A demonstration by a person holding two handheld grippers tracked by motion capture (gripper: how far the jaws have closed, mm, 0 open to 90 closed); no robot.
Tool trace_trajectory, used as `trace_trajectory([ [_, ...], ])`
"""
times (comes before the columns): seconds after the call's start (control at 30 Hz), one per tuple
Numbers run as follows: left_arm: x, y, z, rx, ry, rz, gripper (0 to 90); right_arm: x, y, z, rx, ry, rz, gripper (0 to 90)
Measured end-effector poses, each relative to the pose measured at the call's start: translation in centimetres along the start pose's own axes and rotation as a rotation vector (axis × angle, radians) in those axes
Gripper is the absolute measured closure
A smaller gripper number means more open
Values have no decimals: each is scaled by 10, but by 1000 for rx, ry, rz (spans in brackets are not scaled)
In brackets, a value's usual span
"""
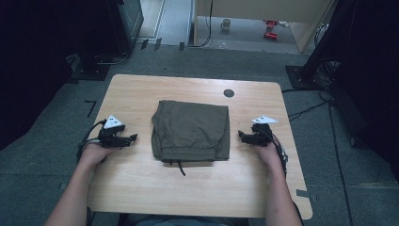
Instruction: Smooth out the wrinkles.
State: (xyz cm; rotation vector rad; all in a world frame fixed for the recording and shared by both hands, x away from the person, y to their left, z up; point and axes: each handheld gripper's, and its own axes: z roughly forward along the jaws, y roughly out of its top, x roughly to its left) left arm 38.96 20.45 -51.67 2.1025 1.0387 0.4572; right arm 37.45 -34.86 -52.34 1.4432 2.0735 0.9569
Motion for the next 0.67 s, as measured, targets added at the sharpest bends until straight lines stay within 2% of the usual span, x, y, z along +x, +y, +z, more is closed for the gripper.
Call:
trace_trajectory([
  [0.27, 0, 0, 0, 4, 7, -2, 260, 2, 0, 1, 14, -14, 9, 145],
  [0.53, -1, 0, 1, 12, 27, -17, 218, 8, -3, -2, 19, -82, 70, 110],
  [0.67, -4, 1, 2, 18, 52, -36, 187, 10, -4, -3, 17, -98, 84, 107],
])
